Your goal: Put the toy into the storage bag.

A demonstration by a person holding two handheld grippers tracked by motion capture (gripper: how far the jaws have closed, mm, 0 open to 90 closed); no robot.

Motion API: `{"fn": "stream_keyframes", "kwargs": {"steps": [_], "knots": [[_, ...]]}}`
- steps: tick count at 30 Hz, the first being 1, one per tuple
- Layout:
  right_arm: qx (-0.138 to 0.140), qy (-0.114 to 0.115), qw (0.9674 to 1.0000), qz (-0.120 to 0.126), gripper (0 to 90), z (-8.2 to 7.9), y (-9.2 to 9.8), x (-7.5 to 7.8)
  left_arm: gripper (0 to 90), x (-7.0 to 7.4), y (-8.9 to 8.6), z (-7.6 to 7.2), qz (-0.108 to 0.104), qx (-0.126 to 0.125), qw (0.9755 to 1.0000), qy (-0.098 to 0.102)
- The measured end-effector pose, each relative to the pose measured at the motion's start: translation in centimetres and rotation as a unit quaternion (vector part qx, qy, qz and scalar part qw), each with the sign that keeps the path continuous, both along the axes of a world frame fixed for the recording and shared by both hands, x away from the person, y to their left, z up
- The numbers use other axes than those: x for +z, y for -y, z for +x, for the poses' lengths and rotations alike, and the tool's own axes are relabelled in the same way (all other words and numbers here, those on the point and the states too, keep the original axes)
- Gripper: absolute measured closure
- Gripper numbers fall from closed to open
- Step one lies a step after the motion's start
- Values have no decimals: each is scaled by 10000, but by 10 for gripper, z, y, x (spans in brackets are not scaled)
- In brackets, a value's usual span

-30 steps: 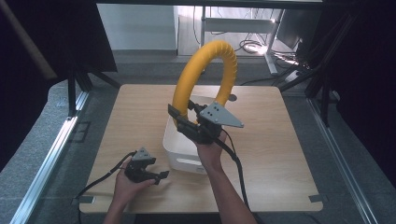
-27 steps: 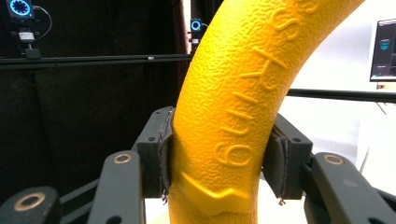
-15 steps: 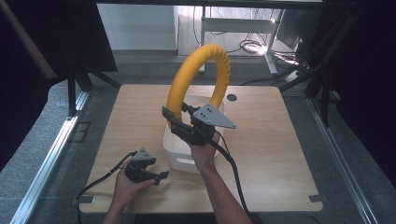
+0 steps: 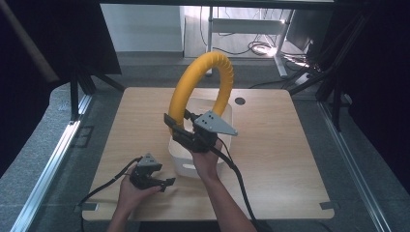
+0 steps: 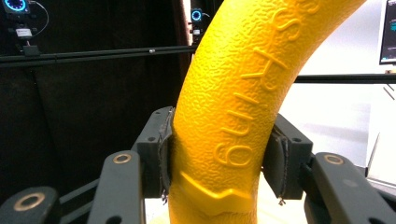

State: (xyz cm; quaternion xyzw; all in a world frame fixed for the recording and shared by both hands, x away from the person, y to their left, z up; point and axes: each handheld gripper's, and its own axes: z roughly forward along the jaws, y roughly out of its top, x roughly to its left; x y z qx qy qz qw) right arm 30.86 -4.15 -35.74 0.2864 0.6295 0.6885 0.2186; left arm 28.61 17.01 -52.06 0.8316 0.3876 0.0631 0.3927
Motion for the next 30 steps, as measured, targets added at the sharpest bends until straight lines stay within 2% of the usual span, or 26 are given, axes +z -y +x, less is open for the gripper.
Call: {"fn": "stream_keyframes", "kwargs": {"steps": [6, 30], "knots": [[-91, -15, 9999, 94, 500, -2, -3, -6, 192, 0, 0, 0, 1, 1, 10000, -1], [-231, -353, 9991, 97, 498, 3, -9, -31, 191, -1, 1, 0, 52, -30, 10000, -22]]}}
